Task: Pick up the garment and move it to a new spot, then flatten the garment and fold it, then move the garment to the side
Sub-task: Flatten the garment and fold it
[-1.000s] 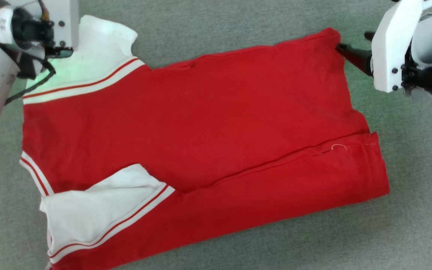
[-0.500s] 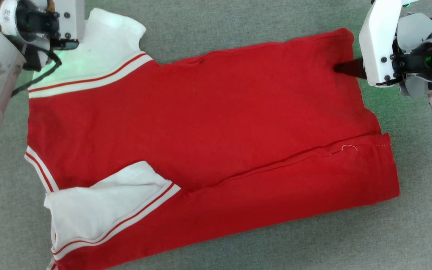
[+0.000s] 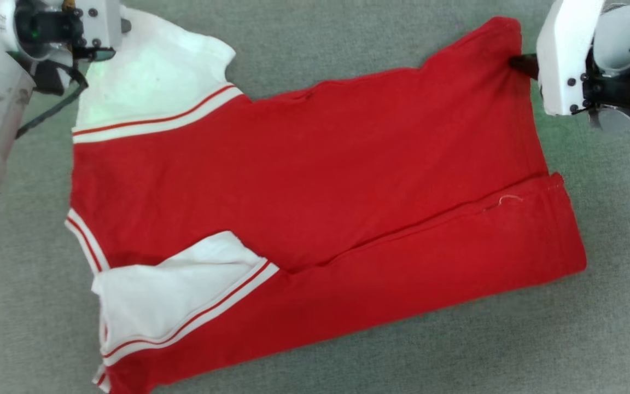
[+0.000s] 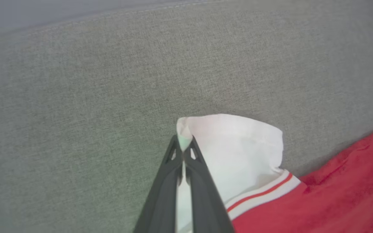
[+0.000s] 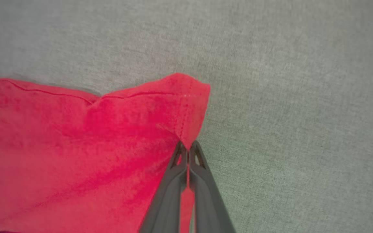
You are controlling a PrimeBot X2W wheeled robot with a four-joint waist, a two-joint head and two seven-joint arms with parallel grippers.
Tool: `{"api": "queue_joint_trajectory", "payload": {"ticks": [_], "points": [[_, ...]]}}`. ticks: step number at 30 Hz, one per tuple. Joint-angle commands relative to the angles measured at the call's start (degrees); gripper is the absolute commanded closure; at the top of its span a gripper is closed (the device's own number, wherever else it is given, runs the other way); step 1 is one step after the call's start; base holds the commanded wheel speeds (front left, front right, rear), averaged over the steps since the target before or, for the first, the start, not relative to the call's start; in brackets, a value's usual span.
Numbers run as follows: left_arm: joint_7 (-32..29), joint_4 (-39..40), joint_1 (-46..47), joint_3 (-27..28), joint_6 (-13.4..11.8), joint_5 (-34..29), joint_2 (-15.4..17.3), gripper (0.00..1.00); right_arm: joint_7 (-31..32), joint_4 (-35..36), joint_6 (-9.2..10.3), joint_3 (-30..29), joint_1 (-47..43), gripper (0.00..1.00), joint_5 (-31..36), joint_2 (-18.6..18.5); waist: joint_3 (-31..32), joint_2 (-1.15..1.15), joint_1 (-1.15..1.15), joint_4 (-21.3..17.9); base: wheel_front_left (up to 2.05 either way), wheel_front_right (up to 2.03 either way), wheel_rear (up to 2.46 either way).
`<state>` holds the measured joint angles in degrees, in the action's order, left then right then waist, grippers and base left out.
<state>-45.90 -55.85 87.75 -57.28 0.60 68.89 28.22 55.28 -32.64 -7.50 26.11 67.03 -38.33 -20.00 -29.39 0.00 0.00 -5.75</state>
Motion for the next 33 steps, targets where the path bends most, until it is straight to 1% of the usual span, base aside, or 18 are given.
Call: {"api": "queue_joint_trajectory", "payload": {"ticks": [1, 7, 14, 17, 19, 22, 25, 27, 33], "points": [[0.66, 0.06, 0.29, 0.38, 0.58, 0.46, 0.16, 1.0, -1.6, 0.48, 0.02, 0.4, -1.01, 1.0, -0.71, -0.87, 1.49, 0.0, 0.0, 1.31, 0.0, 0.0, 0.0], [3.35, 0.72, -0.78, 1.38, 2.85, 1.32, 1.11, 1.0, -8.03, 2.87, 0.02, 3.5, -3.02, 1.0, -3.64, -4.99, 4.72, 0.0, 0.0, 3.61, 0.0, 0.0, 0.0], [5.16, 4.89, -3.23, 2.13, 4.39, 2.2, 2.81, 1.0, -11.96, 5.89, 0.02, 6.76, -6.19, 1.0, -7.34, -9.77, 8.78, 0.0, 0.0, 6.17, 0.0, 0.0, 0.0], [5.12, 8.52, -4.8, 1.77, 4.11, 1.92, 4.42, 1.0, -13.36, 8.14, 0.02, 7.87, -8.26, 1.0, -8.79, -11.94, 10.34, 0.0, 0.0, 7.19, 0.0, 0.0, 0.0], [4.78, 11.97, -6.45, 2.03, 3.42, 2.7, 5.5, 1.0, -14.26, 9.81, 0.02, 8.7, -9.95, 1.0, -9.72, -13.38, 11.3, 0.0, 0.0, 7.69, 0.0, 0.0, 0.0], [3.73, 18.74, -9.76, 1.69, 1.23, 3.36, 8.22, 1.0, -15.89, 12.14, 0.02, 9.29, -12.8, 1.0, -10.67, -15.62, 12.59, 0.0, 0.0, 8.22, 0.0, 0.0, 0.0], [2.51, 28.09, -13.92, 1.4, -2.33, 4.24, 11.8, 1.0, -17.27, 14.2, 0.02, 9.49, -15.99, 1.0, -12.16, -17.45, 13.65, 0.0, 0.0, 8.49, 0.0, 0.0, 0.0], [1.65, 35.42, -16.88, 1.49, -5.45, 4.97, 14.68, 1.0, -17.97, 15.4, 0.02, 9.13, -18.09, 1.0, -13.16, -18.71, 14.11, 0.0, 0.0, 8.56, 0.0, 0.0, 0.0], [-0.23, 57.88, -25.83, 1.38, -16.5, 7.84, 23.17, 1.0, -18.92, 17.47, 0.02, 6.78, -24.41, 1.0, -14.8, -21.38, 14.74, 0.0, 0.0, 8.39, 0.0, 0.0, 0.0]]}}
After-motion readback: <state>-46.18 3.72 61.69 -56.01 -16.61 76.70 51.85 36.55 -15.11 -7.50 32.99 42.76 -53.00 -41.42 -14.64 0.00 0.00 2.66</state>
